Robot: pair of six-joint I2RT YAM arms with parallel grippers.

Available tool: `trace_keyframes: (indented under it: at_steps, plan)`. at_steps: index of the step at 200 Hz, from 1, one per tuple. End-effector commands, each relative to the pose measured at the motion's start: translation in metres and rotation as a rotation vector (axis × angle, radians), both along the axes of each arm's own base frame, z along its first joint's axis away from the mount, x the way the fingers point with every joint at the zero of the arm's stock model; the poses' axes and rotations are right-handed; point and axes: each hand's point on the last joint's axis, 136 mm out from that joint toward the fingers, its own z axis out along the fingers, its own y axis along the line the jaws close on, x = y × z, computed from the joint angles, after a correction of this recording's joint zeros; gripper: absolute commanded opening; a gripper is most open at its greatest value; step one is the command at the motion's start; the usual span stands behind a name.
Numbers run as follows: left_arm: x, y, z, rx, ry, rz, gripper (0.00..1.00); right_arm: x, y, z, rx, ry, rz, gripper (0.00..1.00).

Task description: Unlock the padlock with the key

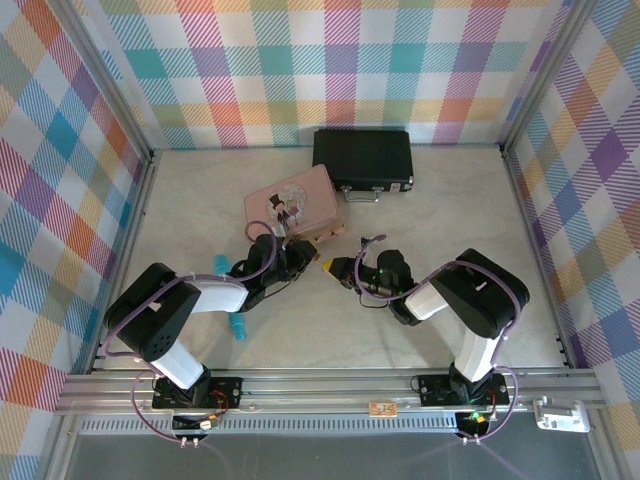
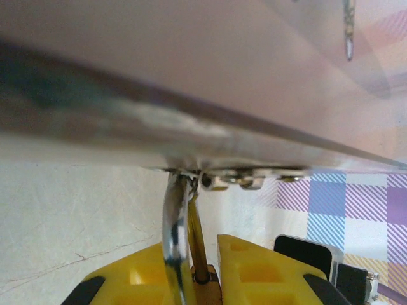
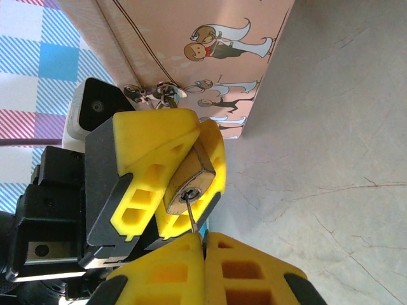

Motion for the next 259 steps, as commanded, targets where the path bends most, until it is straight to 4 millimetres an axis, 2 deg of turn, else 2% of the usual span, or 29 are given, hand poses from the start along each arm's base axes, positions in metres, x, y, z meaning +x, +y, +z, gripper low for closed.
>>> trace_keyframes:
  at_steps: [1, 71, 120, 151, 171, 208, 236, 259]
  plan:
    - [-0.002, -0.015, 0.037, -0.102, -0.096, -0.049, 0.0, 0.004, 0.007, 0.017, 0.071, -0.044, -0.003, 0.0]
    - [-0.014, -0.028, 0.054, -0.196, -0.155, -0.126, 0.0, 0.014, 0.017, 0.022, 0.187, 0.067, 0.018, 0.0]
    - [-0.031, -0.028, 0.054, -0.195, -0.141, -0.16, 0.0, 0.021, 0.01, 0.016, 0.196, 0.14, 0.034, 0.0]
    - [-0.032, -0.028, 0.059, -0.199, -0.149, -0.16, 0.0, 0.022, 0.012, 0.012, 0.189, 0.181, 0.056, 0.0]
    - [-0.032, -0.03, 0.064, -0.218, -0.152, -0.161, 0.0, 0.026, 0.009, 0.003, 0.178, 0.208, 0.034, 0.0]
    - [-0.032, -0.032, 0.068, -0.235, -0.15, -0.155, 0.0, 0.035, 0.006, -0.004, 0.188, 0.211, -0.006, 0.0]
    - [-0.032, -0.033, 0.066, -0.209, -0.143, -0.149, 0.0, 0.034, -0.001, -0.012, 0.171, 0.263, -0.074, 0.0]
    - [-0.029, -0.028, 0.056, -0.189, -0.113, -0.101, 0.0, 0.03, -0.005, -0.007, 0.129, 0.227, -0.118, 0.0]
